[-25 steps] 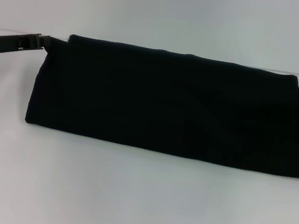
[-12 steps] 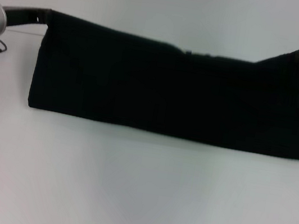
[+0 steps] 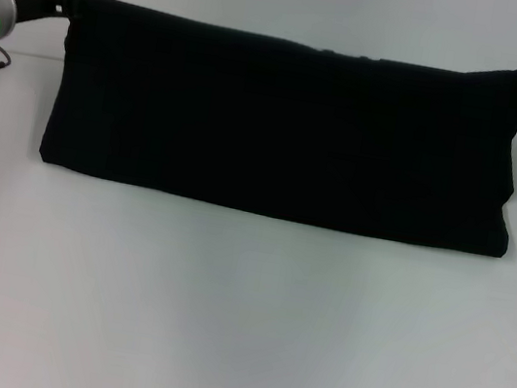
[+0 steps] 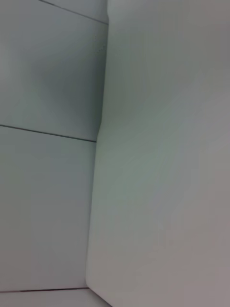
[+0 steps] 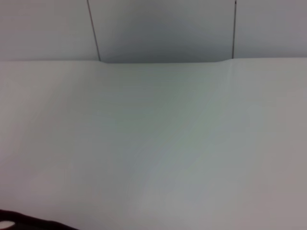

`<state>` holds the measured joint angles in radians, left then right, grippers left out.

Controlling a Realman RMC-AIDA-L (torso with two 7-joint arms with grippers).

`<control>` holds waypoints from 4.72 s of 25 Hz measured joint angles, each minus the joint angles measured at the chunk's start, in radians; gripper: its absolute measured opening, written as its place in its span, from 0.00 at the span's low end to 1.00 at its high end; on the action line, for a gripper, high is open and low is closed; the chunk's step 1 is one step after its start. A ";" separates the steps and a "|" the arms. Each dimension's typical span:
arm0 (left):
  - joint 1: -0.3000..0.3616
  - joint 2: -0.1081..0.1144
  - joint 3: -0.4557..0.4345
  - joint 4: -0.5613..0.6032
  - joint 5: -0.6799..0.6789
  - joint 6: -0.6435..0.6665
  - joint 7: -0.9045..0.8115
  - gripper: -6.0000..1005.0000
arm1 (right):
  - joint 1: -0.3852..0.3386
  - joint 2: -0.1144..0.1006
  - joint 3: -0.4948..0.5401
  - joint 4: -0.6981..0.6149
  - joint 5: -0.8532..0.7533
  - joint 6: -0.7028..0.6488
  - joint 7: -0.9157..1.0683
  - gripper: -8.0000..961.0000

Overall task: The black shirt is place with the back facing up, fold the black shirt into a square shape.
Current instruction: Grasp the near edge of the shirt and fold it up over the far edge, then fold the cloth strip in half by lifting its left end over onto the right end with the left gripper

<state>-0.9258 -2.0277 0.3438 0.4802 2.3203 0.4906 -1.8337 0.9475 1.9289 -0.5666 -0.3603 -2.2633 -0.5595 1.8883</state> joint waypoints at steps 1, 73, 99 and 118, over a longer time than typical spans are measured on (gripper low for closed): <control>-0.002 -0.001 0.000 -0.008 0.000 -0.013 0.005 0.15 | 0.001 0.001 0.000 0.007 0.003 0.009 -0.007 0.04; 0.284 -0.040 0.077 0.279 0.130 0.534 -0.251 0.89 | -0.217 -0.070 0.003 -0.208 -0.029 -0.630 0.353 0.84; 0.231 -0.031 0.194 0.135 0.142 0.347 -0.246 0.87 | -0.206 -0.061 0.004 -0.209 -0.027 -0.591 0.349 0.84; 0.231 -0.036 0.218 0.142 0.152 0.309 -0.256 0.50 | -0.211 -0.059 0.005 -0.209 -0.027 -0.588 0.345 0.82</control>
<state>-0.6949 -2.0632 0.5614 0.6225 2.4719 0.7992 -2.0893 0.7362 1.8699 -0.5614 -0.5691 -2.2902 -1.1473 2.2335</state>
